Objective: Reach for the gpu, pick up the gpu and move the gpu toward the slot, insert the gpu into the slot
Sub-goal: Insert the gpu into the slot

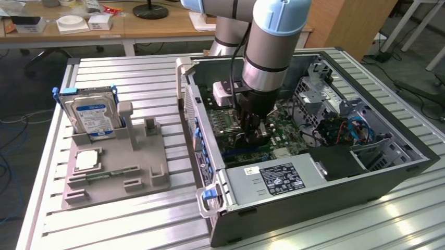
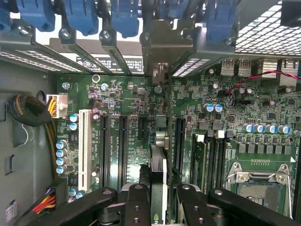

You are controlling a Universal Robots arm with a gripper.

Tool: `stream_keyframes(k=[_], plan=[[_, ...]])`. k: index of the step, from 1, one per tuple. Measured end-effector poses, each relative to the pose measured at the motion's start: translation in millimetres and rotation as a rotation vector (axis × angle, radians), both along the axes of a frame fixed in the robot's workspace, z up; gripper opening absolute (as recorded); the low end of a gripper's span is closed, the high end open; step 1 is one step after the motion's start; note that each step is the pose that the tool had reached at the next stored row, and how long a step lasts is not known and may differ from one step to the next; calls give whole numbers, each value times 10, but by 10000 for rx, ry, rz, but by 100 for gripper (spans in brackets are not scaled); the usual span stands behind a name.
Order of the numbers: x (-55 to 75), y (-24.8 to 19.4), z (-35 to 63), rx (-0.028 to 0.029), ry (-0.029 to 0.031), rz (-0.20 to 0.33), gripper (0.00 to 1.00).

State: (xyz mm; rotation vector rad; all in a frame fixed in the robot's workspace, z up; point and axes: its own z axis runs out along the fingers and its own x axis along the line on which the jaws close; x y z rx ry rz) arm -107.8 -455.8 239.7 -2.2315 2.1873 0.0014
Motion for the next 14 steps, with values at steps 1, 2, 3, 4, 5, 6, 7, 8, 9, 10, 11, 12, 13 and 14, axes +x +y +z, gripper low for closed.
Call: stream_keyframes(k=[1,2,3,4,5,6,7,8,9,10,11,12,13,14], plan=[[0,0,0,1,0,0,27],[0,0,-2,0,0,0,27],[0,0,-13,-2,0,0,27],[0,-1,-27,-5,0,1,27],[0,-1,-31,-6,2,1,27],[0,-1,-31,-4,3,1,27],[0,-1,-33,-2,2,1,27],[0,-1,-34,-1,1,1,27],[0,0,-34,0,0,0,27],[0,0,-34,0,0,0,27],[0,0,-34,1,0,-1,27],[0,0,-34,1,0,0,27],[0,0,-34,1,0,0,27],[0,0,-34,1,0,0,27]])
